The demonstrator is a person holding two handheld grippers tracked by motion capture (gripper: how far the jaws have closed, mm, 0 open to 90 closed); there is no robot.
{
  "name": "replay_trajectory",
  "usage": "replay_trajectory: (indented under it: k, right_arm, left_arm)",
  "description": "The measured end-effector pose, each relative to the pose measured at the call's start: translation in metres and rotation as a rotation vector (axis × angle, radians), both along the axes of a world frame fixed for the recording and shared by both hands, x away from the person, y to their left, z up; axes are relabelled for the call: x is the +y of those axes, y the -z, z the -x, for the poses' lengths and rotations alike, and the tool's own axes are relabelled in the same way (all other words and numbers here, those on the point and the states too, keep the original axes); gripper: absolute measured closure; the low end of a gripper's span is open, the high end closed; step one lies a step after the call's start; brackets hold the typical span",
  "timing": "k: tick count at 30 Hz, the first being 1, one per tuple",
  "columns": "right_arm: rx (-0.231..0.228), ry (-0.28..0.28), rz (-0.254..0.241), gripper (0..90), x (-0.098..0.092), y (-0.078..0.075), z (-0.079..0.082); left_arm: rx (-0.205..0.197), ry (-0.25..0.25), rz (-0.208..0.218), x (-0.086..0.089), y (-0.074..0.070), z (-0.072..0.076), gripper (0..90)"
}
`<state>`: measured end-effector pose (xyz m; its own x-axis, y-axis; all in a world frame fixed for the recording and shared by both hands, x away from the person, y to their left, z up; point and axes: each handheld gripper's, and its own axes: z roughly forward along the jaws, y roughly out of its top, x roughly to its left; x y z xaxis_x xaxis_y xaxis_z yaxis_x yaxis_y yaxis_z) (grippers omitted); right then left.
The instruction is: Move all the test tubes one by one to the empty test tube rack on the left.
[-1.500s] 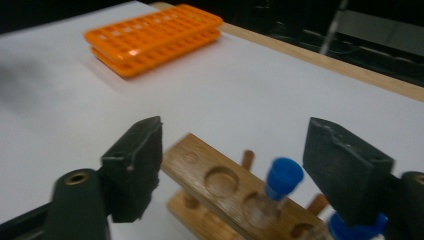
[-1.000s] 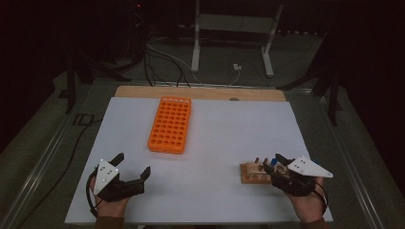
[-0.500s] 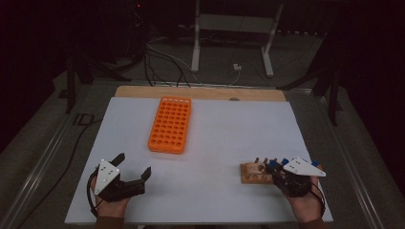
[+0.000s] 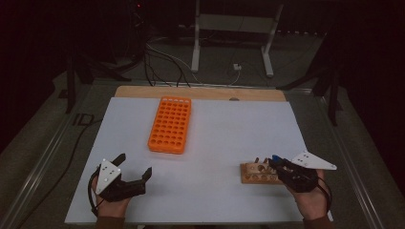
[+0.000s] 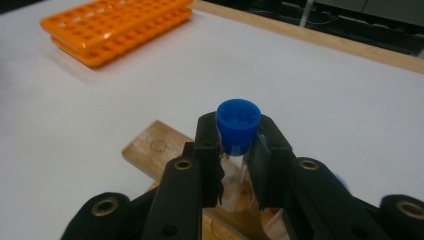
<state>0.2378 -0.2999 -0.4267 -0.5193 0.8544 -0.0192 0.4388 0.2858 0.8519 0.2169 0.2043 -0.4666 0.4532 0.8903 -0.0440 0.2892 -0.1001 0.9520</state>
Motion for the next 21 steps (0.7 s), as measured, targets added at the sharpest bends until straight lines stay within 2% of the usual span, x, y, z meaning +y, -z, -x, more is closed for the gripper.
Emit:
replay_trajectory:
  k: [6, 10, 13, 18, 21]
  right_arm:
    - [-0.004, -0.008, -0.010, 76.6, -0.004, -0.015, -0.002]
    - [-0.006, -0.027, -0.041, 76.7, -0.006, -0.028, -0.005]
    - [-0.014, -0.033, -0.036, 76.7, -0.006, -0.031, -0.007]
    - [-0.027, -0.048, -0.068, 76.7, -0.004, -0.041, -0.012]
    - [-0.028, -0.065, -0.089, 76.7, 0.001, -0.042, -0.018]
  left_arm:
    - [0.013, -0.002, -0.013, -0.001, 0.001, -0.001, 0.8]
    - [0.019, -0.005, -0.014, -0.003, 0.002, -0.002, 0.9]
    - [0.020, -0.005, -0.019, -0.004, 0.002, -0.003, 0.9]
    - [0.021, 0.019, -0.026, -0.011, -0.001, -0.006, 1.1]
    - [0.032, 0.063, -0.011, -0.020, -0.008, -0.012, 1.1]
